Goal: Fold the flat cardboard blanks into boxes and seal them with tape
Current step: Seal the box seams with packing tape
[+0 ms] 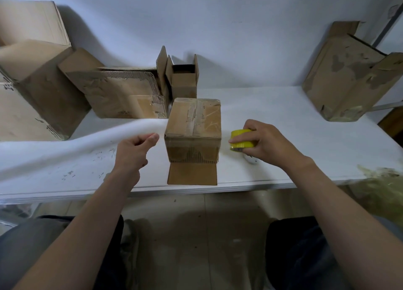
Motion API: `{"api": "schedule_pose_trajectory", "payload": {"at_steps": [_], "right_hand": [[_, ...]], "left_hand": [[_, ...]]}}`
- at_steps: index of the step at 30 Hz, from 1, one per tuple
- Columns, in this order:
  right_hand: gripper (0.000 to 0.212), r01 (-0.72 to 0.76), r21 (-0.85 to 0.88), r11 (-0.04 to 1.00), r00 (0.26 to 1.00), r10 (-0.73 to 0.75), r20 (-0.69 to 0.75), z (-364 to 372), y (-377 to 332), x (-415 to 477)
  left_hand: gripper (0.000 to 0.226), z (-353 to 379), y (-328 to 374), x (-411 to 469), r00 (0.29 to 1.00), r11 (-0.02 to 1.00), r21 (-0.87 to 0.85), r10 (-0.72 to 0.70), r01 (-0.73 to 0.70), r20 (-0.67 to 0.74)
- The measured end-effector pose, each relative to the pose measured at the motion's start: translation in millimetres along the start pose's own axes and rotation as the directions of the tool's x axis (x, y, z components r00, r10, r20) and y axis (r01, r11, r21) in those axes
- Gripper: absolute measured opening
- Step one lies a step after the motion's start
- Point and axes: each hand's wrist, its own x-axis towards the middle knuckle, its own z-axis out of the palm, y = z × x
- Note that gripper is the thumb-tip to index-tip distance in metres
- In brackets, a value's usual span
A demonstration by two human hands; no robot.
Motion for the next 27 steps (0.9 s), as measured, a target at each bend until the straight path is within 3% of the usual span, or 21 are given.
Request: {"api": "schedule_pose_trajectory", "payload": {"at_steps": [8, 20, 23, 27], "right_hand": [[0.034, 0.018, -0.008, 1.000, 1.000, -0.018, 0.001, 12.2, 6.8, 13.0], [0.028, -0.051, 0.140, 0.989, 0.999, 0.049, 0.020, 34.6, 12.6, 23.8], [0.026, -0.067, 0.181, 0.981, 0.998, 0.067, 0.009, 40.9, 11.7, 24.3], [0.023, -0.060, 0.160, 0.985, 0.998, 0.063, -0.016, 44.1, 9.7, 25.4]], "left_hand": [[0.017, -2.9, -3.7, 20.1, 0.999, 0.999, -0.015, -0.042, 0.042, -0.006], [0.021, 25.6, -22.5, 38.1, 0.991, 0.991, 0.015, -0.132, 0.131, 0.028], [0.022, 33.6, -27.5, 34.8, 0.997, 0.996, 0.030, -0.080, 0.080, 0.009], [0.024, 37.8, -33.4, 31.9, 0.995, 0.963, 0.251, 0.096, -0.099, 0.024]]}}
